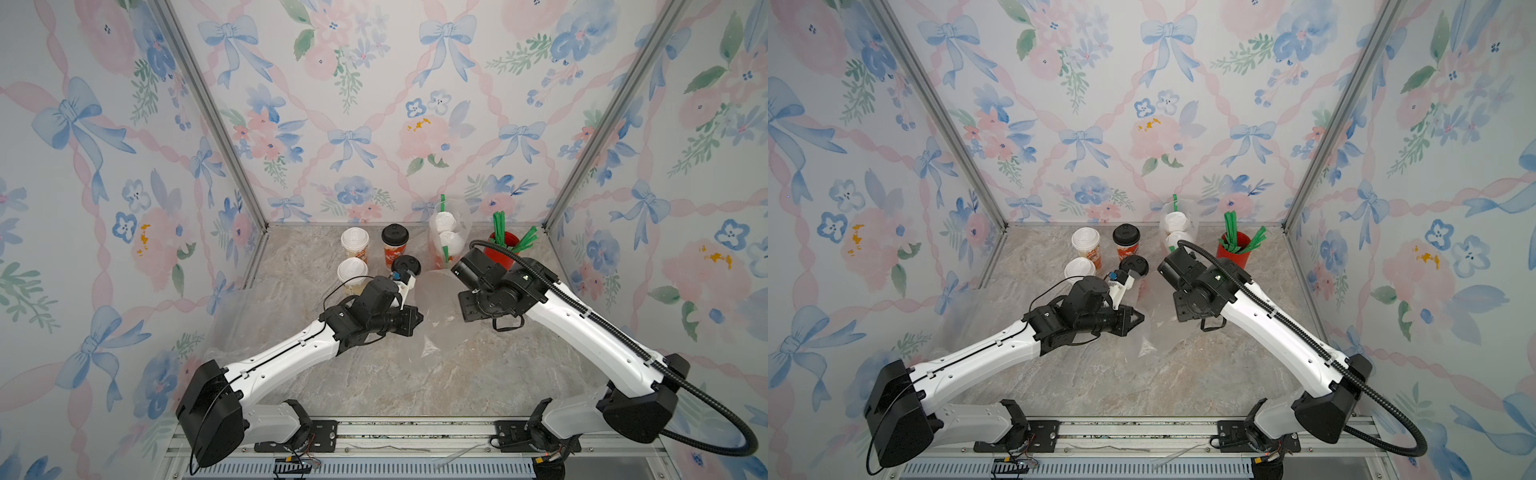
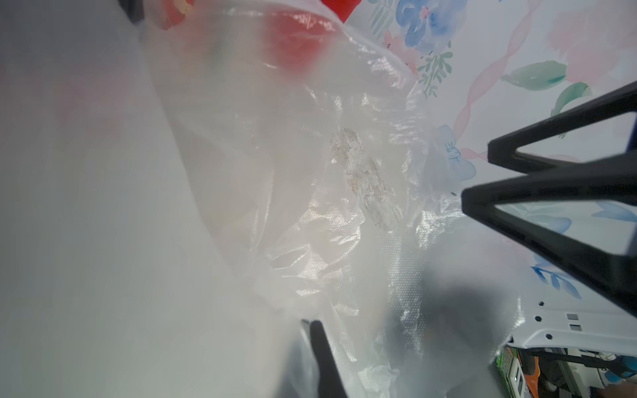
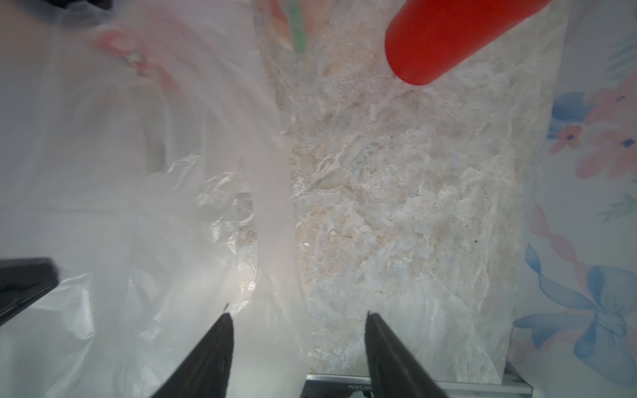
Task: Pack milk tea into plastic carrier bags
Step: Adjust the plastic carrier bag at the center of the board.
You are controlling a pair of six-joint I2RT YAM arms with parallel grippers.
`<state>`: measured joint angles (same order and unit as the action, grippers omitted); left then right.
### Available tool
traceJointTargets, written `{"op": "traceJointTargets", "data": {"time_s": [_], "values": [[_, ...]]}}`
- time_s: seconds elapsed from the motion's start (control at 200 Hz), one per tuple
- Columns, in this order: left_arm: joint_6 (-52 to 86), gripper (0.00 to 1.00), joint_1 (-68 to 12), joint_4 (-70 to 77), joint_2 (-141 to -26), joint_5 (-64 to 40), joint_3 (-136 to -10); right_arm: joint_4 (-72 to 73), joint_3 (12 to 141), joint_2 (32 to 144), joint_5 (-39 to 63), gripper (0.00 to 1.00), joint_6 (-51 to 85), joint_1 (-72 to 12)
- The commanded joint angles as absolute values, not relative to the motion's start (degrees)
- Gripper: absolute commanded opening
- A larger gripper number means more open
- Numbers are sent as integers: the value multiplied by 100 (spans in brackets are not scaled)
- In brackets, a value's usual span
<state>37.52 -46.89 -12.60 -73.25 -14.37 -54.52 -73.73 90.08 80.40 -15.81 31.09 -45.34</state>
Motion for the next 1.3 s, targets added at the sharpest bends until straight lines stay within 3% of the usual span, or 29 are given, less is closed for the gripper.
{"op": "traceJointTargets", "data": {"time_s": [0.0,0.145,0.285,0.475,0.715,0.93,1.29], "values": [[3588,0,-4737,-1344,-7385,-1412,-5634,-6595,8665,7875,-380,82,3045,-4365],[3483,0,-4753,-1330,-7265,-1469,-5622,-6197,8166,7869,142,87,3035,-3863],[3332,0,-4753,-1319,-7141,-1485,-5598,-5336,7662,7827,1391,85,2952,-3477],[3209,0,-4756,-1286,-7124,-1624,-5657,-4774,7381,8180,2021,72,2945,-3350],[3097,0,-4746,-1287,-7046,-1583,-5584,-4826,7482,8355,1724,27,3036,-3305],[2829,0,-4738,-2168,-7139,-704,-5679,-5588,7873,8024,646,0,2971,-3485],[2736,2,-4735,-3185,-7402,196,-5979,-5994,8048,7710,-628,0,2964,-4080]]}}
